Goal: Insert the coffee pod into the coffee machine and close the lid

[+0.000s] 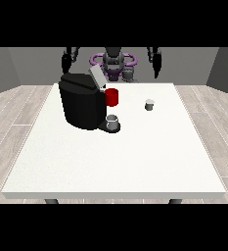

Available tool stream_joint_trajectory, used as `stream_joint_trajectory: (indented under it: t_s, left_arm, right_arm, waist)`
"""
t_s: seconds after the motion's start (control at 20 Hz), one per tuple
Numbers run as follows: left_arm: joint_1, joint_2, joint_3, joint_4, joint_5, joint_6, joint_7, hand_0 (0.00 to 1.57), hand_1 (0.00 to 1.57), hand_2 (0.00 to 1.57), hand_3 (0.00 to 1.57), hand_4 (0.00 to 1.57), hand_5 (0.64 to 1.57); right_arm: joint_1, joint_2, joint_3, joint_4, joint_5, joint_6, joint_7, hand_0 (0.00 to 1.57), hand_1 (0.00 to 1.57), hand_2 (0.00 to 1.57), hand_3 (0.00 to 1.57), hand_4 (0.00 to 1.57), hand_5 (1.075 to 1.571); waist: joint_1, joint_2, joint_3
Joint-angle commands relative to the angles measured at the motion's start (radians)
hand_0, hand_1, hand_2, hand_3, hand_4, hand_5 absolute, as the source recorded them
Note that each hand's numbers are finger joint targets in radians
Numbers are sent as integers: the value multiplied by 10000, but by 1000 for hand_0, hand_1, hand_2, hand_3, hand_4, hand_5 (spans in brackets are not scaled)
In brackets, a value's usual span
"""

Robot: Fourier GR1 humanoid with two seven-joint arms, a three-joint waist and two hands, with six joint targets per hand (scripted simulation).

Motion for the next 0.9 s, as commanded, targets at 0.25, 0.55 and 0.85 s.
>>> stream_joint_trajectory:
  t_s: [0.25, 0.55, 0.85]
  left_arm:
    - [631, 373, -68, -740, 395, -1287, -1141, 0, 0, 0, 0, 264, 1571]
    - [-158, 1433, 413, 569, -1179, -890, -1971, 0, 0, 0, 0, 0, 1571]
    - [-1850, 2219, 1230, 1830, -617, -1694, -726, 0, 0, 0, 0, 0, 1571]
  right_arm:
    - [462, 55, -25, 490, 42, 265, -111, 0, 0, 0, 0, 128, 1571]
    - [-254, 1009, -310, -243, 69, -1140, -631, 0, 0, 0, 0, 145, 1571]
    - [-793, 821, -318, -61, 103, -950, -898, 0, 0, 0, 0, 177, 1571]
  waist:
    - [614, -517, -58]
    - [-161, 69, -63]
    - [-508, 786, -61]
